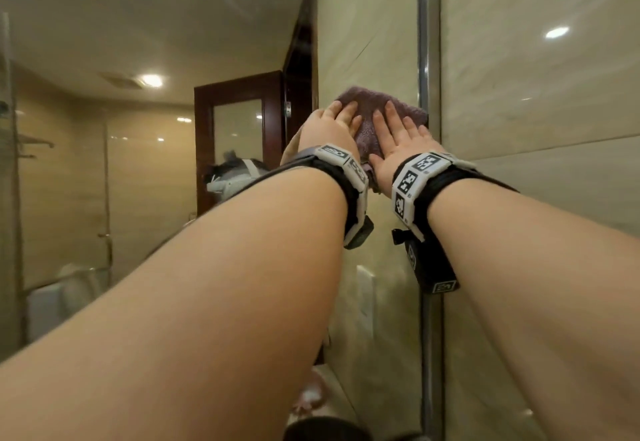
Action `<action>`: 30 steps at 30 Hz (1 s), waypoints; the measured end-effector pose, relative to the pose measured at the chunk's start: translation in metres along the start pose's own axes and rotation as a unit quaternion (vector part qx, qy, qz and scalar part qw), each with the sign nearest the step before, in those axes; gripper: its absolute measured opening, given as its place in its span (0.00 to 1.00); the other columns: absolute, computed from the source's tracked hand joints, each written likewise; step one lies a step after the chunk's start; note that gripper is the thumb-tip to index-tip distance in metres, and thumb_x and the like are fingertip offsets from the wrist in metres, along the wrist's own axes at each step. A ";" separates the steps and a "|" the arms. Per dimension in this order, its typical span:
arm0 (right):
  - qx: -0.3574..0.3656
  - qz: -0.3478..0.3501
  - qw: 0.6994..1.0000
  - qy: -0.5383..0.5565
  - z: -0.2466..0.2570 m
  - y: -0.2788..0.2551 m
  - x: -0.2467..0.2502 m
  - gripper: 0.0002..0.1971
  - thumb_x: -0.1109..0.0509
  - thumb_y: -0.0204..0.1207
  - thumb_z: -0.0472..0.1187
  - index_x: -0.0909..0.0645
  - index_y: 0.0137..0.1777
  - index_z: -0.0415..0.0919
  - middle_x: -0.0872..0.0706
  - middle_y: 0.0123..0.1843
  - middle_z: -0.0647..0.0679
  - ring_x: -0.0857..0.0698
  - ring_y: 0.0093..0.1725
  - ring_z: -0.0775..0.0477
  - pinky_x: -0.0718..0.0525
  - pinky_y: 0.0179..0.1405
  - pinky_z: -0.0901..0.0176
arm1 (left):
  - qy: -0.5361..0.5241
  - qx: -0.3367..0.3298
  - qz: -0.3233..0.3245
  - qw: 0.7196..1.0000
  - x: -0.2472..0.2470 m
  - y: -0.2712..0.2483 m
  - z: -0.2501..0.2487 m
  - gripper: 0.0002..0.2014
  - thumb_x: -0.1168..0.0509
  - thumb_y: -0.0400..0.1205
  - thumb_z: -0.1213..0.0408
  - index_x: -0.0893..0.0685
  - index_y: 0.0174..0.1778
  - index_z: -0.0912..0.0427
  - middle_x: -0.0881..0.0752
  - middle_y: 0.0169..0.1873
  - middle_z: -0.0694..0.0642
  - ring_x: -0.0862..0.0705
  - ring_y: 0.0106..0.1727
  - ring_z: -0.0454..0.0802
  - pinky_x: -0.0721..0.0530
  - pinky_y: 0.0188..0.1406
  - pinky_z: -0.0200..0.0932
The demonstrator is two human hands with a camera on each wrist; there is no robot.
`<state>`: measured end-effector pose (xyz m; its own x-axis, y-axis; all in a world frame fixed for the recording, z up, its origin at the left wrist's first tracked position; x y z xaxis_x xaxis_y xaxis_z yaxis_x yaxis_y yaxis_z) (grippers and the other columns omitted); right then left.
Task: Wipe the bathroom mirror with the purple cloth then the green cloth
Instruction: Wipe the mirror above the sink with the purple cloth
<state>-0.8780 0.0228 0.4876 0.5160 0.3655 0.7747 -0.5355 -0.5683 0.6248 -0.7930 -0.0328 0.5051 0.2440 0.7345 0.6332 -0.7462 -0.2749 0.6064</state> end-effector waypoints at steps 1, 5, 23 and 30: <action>-0.004 0.001 1.000 0.000 -0.004 0.000 -0.002 0.34 0.54 0.85 0.53 0.72 0.81 0.46 0.73 0.82 0.48 0.60 0.83 0.42 0.59 0.81 0.49 | -0.003 -0.002 -0.005 1.000 -0.001 0.004 -0.003 0.36 0.52 0.85 0.44 0.59 0.83 0.56 0.60 0.83 0.53 0.58 0.83 0.52 0.53 0.79 0.46; -0.017 0.001 1.000 0.011 -0.009 0.001 -0.005 0.34 0.54 0.85 0.53 0.72 0.81 0.46 0.73 0.82 0.48 0.59 0.83 0.41 0.58 0.82 0.48 | -0.011 -0.013 -0.019 1.000 -0.002 0.009 -0.008 0.37 0.51 0.85 0.43 0.58 0.84 0.56 0.59 0.83 0.53 0.57 0.83 0.52 0.51 0.79 0.45; 0.072 -0.059 0.996 0.011 0.101 -0.027 0.015 0.34 0.54 0.86 0.50 0.71 0.81 0.39 0.73 0.81 0.41 0.68 0.81 0.41 0.62 0.80 0.50 | 0.049 0.037 -0.035 0.997 -0.030 -0.060 0.081 0.37 0.50 0.85 0.45 0.62 0.83 0.58 0.60 0.82 0.54 0.57 0.83 0.51 0.53 0.80 0.46; 0.158 -0.087 0.983 0.047 0.193 -0.041 0.024 0.35 0.53 0.85 0.52 0.69 0.81 0.41 0.73 0.81 0.42 0.68 0.81 0.40 0.63 0.79 0.49 | 0.106 0.102 0.028 0.989 -0.058 -0.123 0.153 0.39 0.51 0.84 0.45 0.64 0.82 0.60 0.62 0.82 0.56 0.58 0.83 0.53 0.54 0.80 0.48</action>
<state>-0.7145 -0.0872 0.4612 0.5101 0.5354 0.6732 -0.2030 -0.6856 0.6991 -0.6205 -0.1364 0.4670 0.0549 0.8225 0.5660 -0.6090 -0.4217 0.6718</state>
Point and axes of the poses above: each hand's wrist, its own y-axis towards the middle knuckle, its own x-axis out of the back of the hand, z = x × y, the point moved 5 cm from there along y, towards the middle knuckle
